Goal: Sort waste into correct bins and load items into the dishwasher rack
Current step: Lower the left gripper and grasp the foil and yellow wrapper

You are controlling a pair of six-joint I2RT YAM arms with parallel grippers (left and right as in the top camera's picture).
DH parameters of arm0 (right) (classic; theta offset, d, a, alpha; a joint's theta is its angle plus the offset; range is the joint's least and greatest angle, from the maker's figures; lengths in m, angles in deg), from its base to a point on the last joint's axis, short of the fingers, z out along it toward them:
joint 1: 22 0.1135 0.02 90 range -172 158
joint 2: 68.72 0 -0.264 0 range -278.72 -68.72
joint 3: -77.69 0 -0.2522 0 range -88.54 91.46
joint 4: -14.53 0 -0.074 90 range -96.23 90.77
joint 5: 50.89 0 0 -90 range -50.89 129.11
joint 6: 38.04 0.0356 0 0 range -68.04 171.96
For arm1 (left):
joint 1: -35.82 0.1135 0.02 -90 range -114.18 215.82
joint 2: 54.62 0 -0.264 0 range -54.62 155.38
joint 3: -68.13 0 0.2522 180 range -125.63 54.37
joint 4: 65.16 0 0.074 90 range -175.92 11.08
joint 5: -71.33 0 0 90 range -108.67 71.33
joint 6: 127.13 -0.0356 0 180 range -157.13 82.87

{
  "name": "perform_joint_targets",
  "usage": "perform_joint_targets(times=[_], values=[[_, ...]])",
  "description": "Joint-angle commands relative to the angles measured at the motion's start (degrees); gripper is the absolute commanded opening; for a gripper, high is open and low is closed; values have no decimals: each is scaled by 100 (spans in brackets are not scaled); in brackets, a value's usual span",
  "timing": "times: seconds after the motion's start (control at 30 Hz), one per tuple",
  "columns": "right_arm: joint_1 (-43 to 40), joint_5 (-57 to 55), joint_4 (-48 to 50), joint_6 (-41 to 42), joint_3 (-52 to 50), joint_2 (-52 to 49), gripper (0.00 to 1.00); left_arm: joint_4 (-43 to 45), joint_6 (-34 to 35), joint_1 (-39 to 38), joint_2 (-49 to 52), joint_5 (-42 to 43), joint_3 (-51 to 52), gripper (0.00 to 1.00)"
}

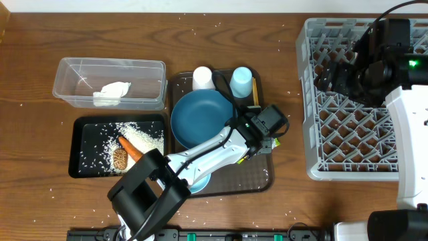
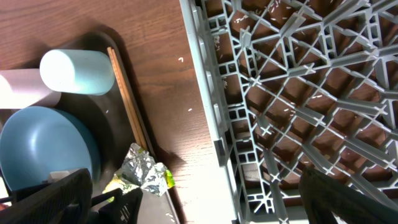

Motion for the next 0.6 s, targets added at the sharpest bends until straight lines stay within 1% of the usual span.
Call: perform_joint_targets(times=[0.0, 0.23, 0.5, 0.57], values=[[-31, -13, -4, 76, 59, 17, 99, 28, 20, 20, 79, -197, 28, 49], [-31, -15, -4, 76, 59, 17, 99, 42, 688, 20, 286, -328, 28, 50], [-31, -13, -4, 76, 59, 17, 99, 52, 1261, 20, 374, -935, 28, 50], [-31, -15, -4, 76, 59, 17, 99, 66, 1279, 20, 382, -1080, 28, 50]])
